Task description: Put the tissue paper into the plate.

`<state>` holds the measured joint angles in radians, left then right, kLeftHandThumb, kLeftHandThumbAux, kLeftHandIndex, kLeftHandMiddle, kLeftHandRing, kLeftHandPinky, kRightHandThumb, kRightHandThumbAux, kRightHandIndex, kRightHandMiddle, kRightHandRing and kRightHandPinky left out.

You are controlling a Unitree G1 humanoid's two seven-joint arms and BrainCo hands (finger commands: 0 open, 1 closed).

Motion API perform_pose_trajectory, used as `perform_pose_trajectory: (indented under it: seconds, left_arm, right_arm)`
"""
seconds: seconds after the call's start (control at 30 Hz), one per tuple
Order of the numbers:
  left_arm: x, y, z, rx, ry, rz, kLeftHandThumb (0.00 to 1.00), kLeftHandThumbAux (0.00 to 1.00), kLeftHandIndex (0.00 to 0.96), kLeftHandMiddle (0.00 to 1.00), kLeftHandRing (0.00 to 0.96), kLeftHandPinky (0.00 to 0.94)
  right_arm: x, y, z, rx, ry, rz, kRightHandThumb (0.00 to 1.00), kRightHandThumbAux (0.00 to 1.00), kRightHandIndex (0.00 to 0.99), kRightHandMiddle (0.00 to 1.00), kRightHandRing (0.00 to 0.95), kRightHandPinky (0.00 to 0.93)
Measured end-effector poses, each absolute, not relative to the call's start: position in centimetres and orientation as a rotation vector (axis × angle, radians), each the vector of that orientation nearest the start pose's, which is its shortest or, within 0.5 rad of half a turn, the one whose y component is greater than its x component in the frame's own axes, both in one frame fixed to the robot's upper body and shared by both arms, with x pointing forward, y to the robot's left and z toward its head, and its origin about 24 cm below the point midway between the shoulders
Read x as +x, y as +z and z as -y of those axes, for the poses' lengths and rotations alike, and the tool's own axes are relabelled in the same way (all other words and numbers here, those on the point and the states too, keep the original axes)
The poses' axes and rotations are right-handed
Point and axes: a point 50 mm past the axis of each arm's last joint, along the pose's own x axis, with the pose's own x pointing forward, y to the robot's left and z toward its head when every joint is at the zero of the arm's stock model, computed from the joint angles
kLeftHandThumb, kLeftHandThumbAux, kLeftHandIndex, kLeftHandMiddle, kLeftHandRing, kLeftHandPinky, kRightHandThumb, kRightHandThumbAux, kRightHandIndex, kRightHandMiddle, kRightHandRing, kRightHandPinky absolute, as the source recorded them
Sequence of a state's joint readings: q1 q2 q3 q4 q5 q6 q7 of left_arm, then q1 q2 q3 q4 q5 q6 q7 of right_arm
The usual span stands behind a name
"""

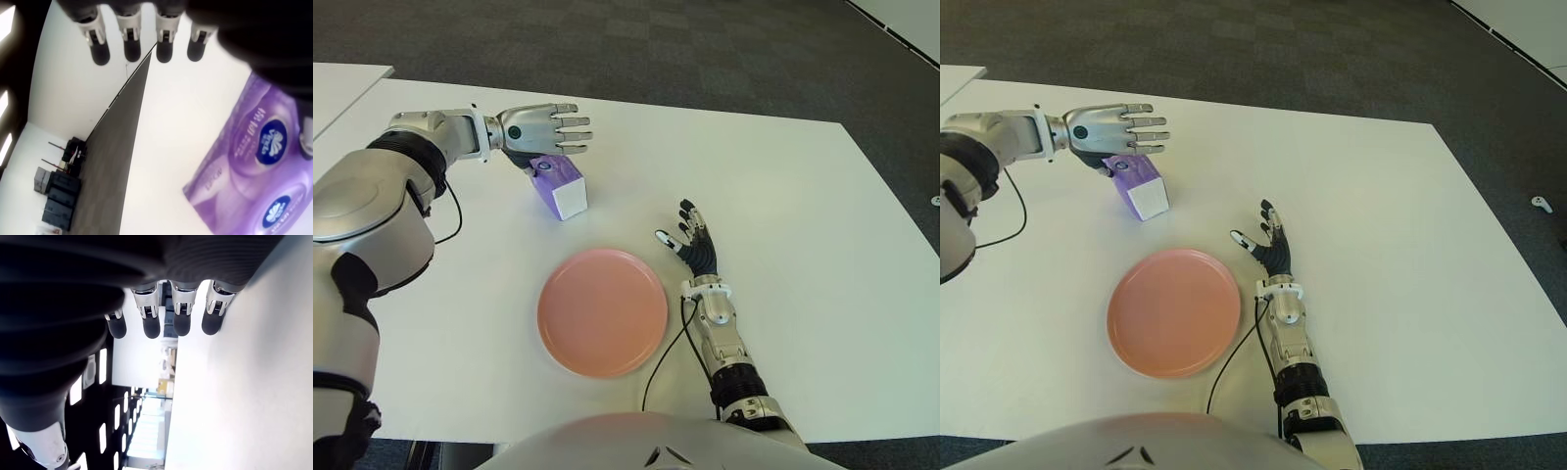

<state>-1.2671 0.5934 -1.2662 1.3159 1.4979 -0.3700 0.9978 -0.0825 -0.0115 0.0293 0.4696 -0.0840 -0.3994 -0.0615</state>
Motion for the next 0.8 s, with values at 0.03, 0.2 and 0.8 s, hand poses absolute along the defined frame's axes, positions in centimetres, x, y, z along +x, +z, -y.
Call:
perform_pose_trajectory:
  seconds: [0.03,0.2,0.8]
  left_arm:
    - [38.9,14.8,-19.1,-3.1,0.787,-1.405,0.264,0.314,0.0,0.0,0.0,0.0]
    - [39.2,14.4,-19.5,-3.166,0.812,-1.218,0.295,0.248,0.0,0.0,0.0,0.0]
    - [39.5,13.7,-19.8,-3.384,0.898,-0.93,0.44,0.157,0.0,0.0,0.0,0.0]
  right_arm:
    - [25.5,-0.8,13.9,-0.092,0.023,0.014,0.081,0.694,0.0,0.0,0.0,0.0]
    - [25.5,-0.8,13.9,-0.103,0.031,0.014,0.08,0.683,0.0,0.0,0.0,0.0]
    - [25.5,-0.8,13.9,-0.109,0.055,0.011,0.102,0.684,0.0,0.0,0.0,0.0]
